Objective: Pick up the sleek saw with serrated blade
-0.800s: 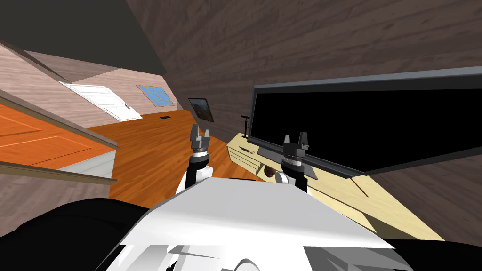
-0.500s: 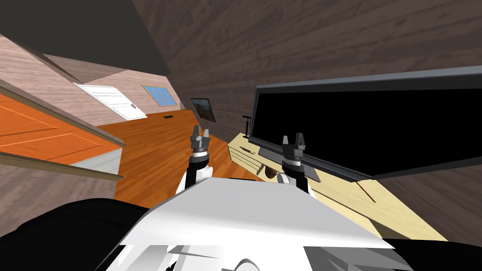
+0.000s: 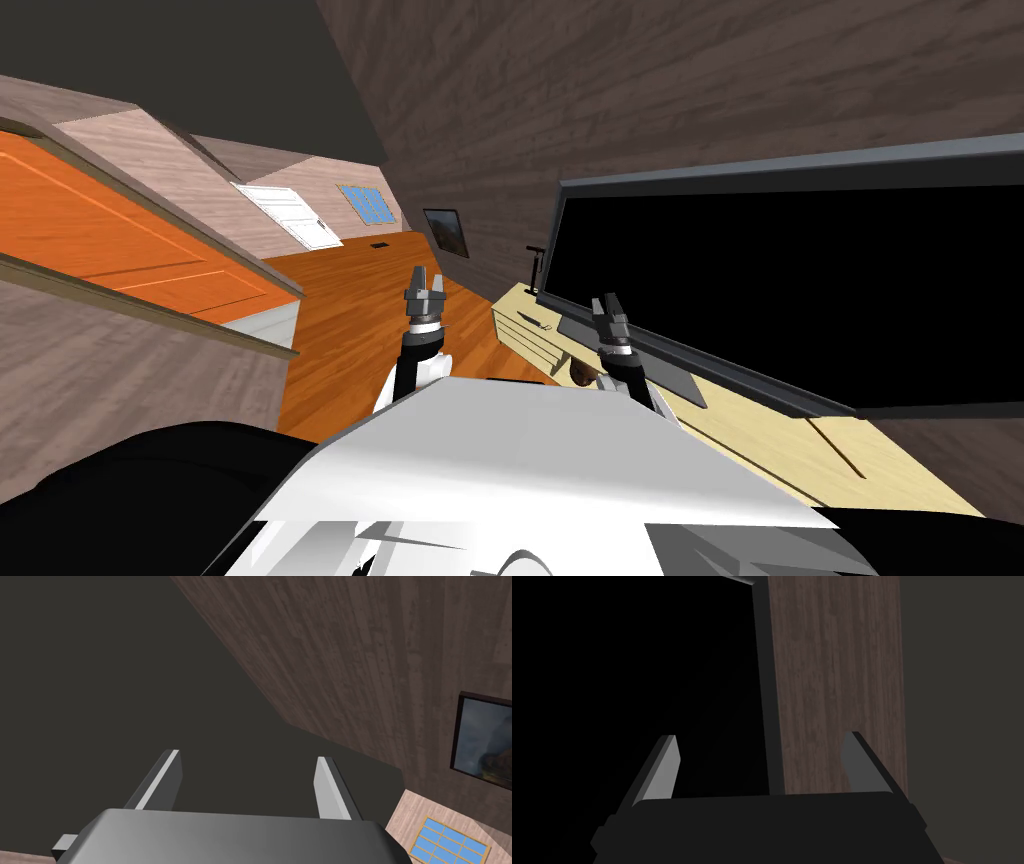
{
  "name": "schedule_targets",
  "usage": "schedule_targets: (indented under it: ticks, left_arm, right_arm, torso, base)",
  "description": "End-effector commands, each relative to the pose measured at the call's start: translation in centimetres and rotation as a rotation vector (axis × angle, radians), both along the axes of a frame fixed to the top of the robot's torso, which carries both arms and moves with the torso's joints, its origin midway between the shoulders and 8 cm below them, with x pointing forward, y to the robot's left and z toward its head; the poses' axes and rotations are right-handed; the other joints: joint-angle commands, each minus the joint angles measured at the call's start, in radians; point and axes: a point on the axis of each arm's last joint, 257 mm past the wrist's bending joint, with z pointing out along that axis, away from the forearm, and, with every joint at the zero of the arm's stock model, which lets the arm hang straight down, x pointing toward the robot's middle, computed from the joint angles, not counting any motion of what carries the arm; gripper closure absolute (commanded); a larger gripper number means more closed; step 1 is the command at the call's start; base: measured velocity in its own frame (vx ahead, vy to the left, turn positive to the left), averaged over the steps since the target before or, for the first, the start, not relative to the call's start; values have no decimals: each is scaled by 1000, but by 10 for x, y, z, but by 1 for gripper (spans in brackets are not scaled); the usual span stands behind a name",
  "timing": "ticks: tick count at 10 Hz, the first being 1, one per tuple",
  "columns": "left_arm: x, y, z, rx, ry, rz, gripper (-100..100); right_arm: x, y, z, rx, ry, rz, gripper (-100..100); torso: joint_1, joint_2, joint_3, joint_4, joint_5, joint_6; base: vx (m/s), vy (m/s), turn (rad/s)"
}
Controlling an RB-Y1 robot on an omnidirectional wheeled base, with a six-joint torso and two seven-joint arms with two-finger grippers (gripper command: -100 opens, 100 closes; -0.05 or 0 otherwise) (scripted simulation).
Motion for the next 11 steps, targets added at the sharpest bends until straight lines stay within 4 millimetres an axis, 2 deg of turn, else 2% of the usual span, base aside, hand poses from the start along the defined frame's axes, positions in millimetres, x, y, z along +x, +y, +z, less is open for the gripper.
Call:
schedule_targets:
  ticks: [1, 4, 5, 6, 7, 8, 9, 11]
  left_arm:
    - [0, 0, 0, 0, 0, 0, 0]
    - [0, 0, 0, 0, 0, 0, 0]
    - [0, 0, 0, 0, 0, 0, 0]
    - [0, 0, 0, 0, 0, 0, 0]
    - [0, 0, 0, 0, 0, 0, 0]
    - [0, 0, 0, 0, 0, 0, 0]
    - [0, 0, 0, 0, 0, 0, 0]
    - [0, 0, 0, 0, 0, 0, 0]
  right_arm:
    - [7, -2, -22, -79, 56, 8, -100]
    - [14, -5, -60, -188, 138, 23, -100]
    - [16, -8, -80, -244, 182, 31, -100]
    - [16, -8, -80, -244, 182, 31, -100]
    - [18, -11, -100, -303, 224, 41, -100]
    - [18, -12, -102, -303, 228, 40, -100]
    - [18, -17, -124, -362, 276, 49, -100]
    - [18, -24, -147, -423, 328, 59, -100]
  torso:
    - [0, 0, 0, 0, 0, 0]
    - [0, 0, 0, 0, 0, 0]
    - [0, 0, 0, 0, 0, 1]
    - [0, 0, 0, 0, 0, 0]
    - [-1, 0, 0, 0, 0, 1]
    - [-1, 0, 0, 0, 0, 0]
    - [-1, -1, 0, 0, 0, 1]
    - [0, -1, -1, 0, 0, 0]
  base:
    - [-11, 45, 209]
    - [-6, 45, 213]
    - [3, 38, 134]
    - [6, 28, 115]
    - [7, 32, 250]
    - [8, 22, 99]
    - [8, 34, 176]
    - [20, 33, 242]
